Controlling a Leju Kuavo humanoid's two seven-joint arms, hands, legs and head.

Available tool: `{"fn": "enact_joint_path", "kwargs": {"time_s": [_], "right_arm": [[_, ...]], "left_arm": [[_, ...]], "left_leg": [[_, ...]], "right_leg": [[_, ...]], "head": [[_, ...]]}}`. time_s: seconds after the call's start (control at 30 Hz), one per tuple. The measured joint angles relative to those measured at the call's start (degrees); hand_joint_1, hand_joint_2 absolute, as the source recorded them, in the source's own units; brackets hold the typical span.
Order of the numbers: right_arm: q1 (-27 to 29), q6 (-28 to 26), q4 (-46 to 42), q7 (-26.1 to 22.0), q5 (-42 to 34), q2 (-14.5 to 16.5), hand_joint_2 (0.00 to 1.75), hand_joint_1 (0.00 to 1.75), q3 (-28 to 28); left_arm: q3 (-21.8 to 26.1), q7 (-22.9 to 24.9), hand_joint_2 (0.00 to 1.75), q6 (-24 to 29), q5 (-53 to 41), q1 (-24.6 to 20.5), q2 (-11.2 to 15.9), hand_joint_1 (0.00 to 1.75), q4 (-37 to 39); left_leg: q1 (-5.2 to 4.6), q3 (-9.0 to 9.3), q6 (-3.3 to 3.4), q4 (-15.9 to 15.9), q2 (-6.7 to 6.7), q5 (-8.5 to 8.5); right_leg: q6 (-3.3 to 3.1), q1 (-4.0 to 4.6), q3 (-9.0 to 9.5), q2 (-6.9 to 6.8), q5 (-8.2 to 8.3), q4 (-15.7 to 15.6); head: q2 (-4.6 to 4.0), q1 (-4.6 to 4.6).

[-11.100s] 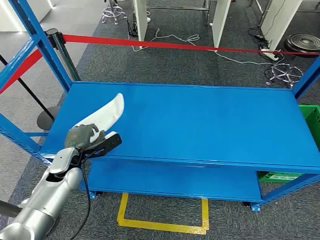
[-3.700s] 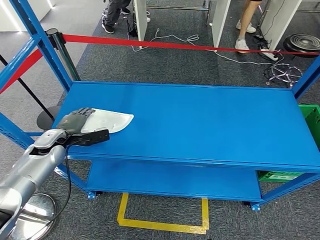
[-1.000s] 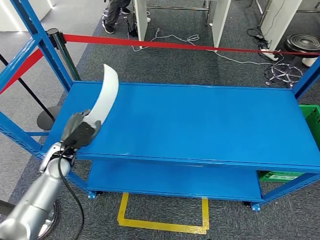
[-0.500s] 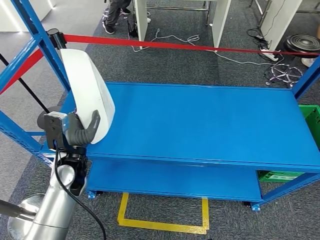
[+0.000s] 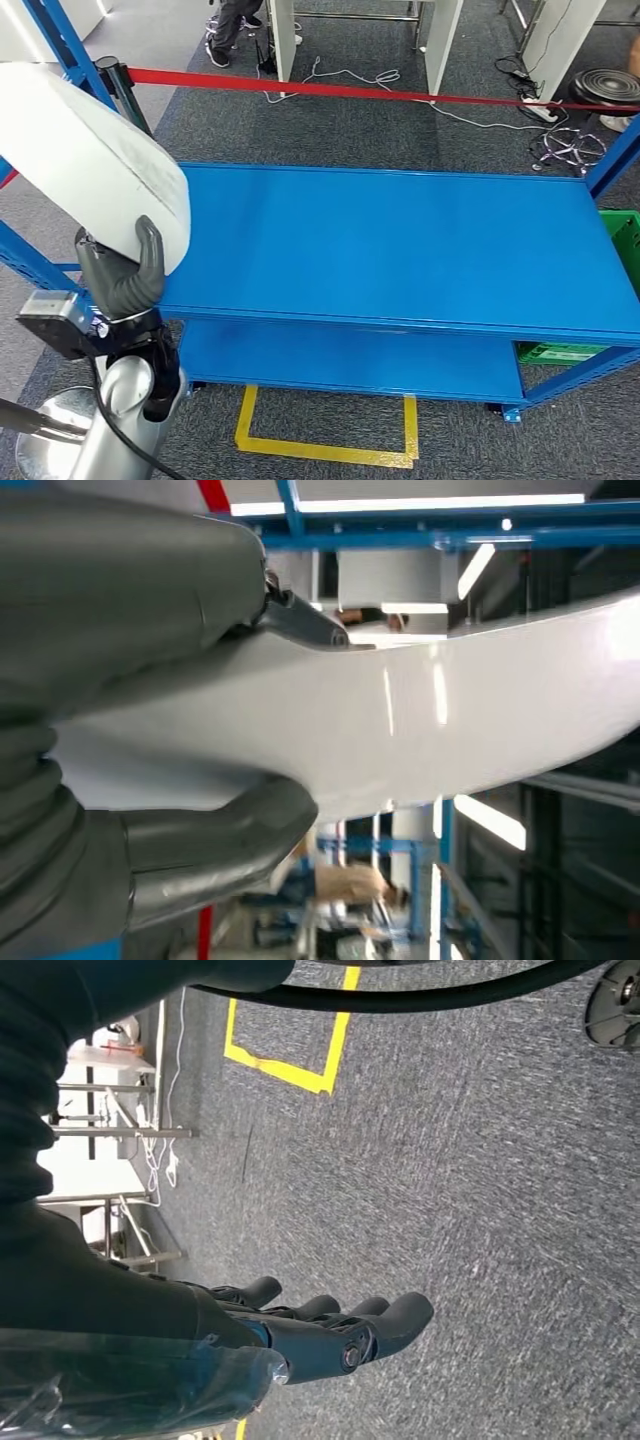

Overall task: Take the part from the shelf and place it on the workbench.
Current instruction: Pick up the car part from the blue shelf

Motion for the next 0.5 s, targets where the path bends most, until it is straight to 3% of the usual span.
{"fn": "enact_joint_path", "kwargs": {"time_s": [0.13,0.23,0.43,0.5], "right_arm": [[0.1,-0.3,0.0,-0.1,-0.9,0.0,1.75,0.00,0.0],[0.1,-0.3,0.0,-0.3,-0.8,0.0,1.75,0.00,0.0],[0.1,-0.3,0.0,-1.1,-0.2,0.0,1.75,0.00,0.0],[0.2,0.0,0.0,-4.6,-0.1,0.0,1.75,0.00,0.0]], "left_arm": [[-2.6,0.2,1.75,-4.1,4.6,4.7,0.4,1.75,-3.7],[-5.4,-2.6,1.75,-6.4,3.4,7.4,1.2,1.75,-5.6],[-9.1,-5.6,1.75,-7.9,2.6,8.6,2.0,1.75,-7.8],[-9.4,-5.6,1.75,-8.0,2.3,8.8,2.2,1.75,-7.9]], "left_leg": [[0.00,-0.01,0.01,0.0,0.01,-0.01],[0.00,-0.02,0.01,0.0,0.01,-0.01],[-0.01,-0.01,0.07,0.0,0.01,-0.05],[0.00,-0.01,0.08,0.0,0.01,-0.04]], "right_leg": [[0.02,0.00,-0.01,0.01,-0.01,0.0],[0.03,0.00,-0.02,0.01,-0.02,0.0],[0.04,0.00,0.01,0.01,-0.01,0.0],[0.06,0.00,0.01,0.01,0.01,0.0]], "head": [[0.00,0.01],[0.01,0.01],[0.00,0.01],[0.00,0.01]]}}
